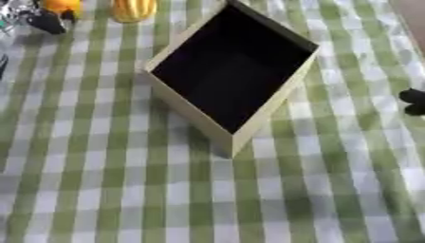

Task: Pick up objects on the table and place them in the box.

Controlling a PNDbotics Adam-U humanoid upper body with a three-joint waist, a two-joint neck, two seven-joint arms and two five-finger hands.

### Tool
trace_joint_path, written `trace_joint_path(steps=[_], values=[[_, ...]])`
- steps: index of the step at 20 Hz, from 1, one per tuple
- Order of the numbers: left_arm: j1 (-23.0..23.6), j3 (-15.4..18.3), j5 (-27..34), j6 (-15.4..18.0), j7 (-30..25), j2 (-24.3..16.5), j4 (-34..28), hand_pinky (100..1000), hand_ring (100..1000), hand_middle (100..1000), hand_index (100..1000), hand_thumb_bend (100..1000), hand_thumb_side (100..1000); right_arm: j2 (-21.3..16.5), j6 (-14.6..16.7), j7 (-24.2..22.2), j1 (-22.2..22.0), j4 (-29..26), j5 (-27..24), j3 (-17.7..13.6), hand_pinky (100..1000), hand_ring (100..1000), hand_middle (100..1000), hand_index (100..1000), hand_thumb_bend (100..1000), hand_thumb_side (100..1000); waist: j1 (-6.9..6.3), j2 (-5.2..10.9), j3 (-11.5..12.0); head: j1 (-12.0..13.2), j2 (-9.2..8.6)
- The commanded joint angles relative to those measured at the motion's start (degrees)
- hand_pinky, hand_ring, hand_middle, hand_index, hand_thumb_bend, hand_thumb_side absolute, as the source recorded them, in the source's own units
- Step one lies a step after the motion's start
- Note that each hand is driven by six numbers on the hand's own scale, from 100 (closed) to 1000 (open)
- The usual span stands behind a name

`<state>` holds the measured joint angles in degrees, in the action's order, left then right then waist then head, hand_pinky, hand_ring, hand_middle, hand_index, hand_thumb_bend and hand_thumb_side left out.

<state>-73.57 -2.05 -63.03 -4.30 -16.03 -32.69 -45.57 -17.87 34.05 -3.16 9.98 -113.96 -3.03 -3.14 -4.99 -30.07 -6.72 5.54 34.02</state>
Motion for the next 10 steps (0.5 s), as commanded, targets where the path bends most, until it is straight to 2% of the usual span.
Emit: trace_joint_path(steps=[1,6,10], values=[[-0.4,-1.5,0.5,1.9,-0.4,-1.9,-4.4,632,678,605,762,114,100,-0.7,0.0,0.4,-0.2,-0.6,-0.2,-0.5,869,773,611,777,100,550,0.46,2.47,0.4,-0.5,0.49],[2.2,-5.1,4.3,5.2,-2.5,-4.0,-13.4,634,680,609,765,134,100,-1.3,0.2,0.7,-0.8,-0.6,-0.9,-0.7,869,773,613,778,100,549,1.00,4.15,1.8,-1.6,1.54],[5.8,-8.4,9.3,6.7,-4.5,-5.9,-23.7,634,677,610,766,125,100,-1.7,0.3,0.9,-1.4,-0.6,-1.6,-0.9,869,773,614,778,100,548,1.59,5.45,2.8,-2.3,2.07]])
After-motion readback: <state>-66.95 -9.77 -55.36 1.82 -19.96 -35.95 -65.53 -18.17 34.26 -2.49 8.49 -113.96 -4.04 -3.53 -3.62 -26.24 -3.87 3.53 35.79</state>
